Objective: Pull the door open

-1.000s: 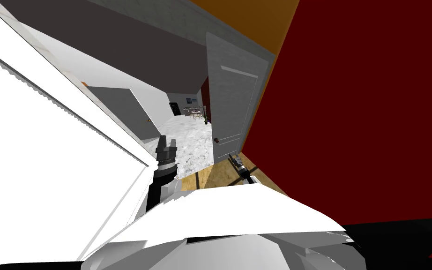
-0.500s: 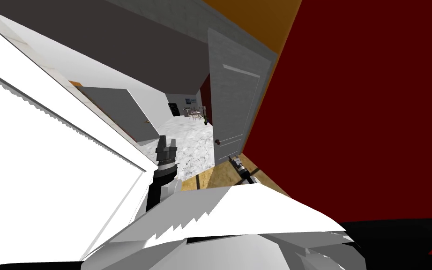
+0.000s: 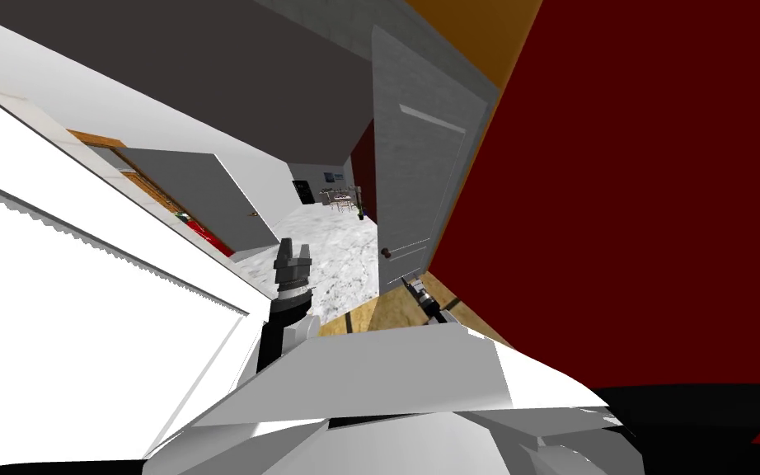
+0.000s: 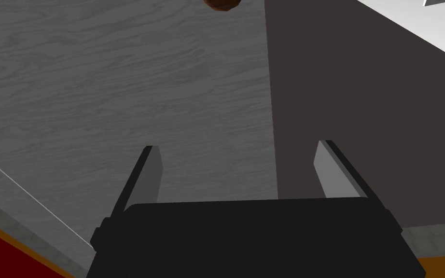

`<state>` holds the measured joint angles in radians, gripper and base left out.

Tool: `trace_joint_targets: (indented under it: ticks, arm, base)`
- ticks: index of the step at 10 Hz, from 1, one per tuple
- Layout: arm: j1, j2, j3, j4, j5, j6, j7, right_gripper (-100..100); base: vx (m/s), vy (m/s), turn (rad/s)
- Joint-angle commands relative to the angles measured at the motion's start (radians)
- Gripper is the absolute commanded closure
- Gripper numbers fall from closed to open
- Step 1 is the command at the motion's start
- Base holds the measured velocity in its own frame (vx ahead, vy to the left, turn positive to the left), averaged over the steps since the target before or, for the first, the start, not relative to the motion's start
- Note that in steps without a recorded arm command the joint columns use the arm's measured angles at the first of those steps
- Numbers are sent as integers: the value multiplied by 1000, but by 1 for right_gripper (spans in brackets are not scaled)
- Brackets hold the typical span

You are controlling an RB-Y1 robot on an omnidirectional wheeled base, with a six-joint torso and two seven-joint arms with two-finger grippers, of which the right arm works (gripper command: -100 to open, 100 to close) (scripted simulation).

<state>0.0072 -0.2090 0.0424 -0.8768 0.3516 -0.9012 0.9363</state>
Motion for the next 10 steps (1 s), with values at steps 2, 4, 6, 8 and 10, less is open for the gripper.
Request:
trace_joint_targets:
  ticks: [2, 4, 6, 8, 10]
  arm:
    - [-22, -4, -1, 51, 13, -15, 33, -100]
    - [-38, -8, -2, 91, 25, -27, 61, -100]
    - [-54, -12, -2, 131, 37, -39, 88, -100]
    - [-69, -15, -3, 169, 47, -50, 113, -100]
    - [-82, -18, -3, 202, 57, -60, 135, -100]
  base:
    - [100, 52, -20]
    - [102, 65, -26]
    - [124, 60, -25]
    - [152, 60, -26]
    - [120, 50, -23]
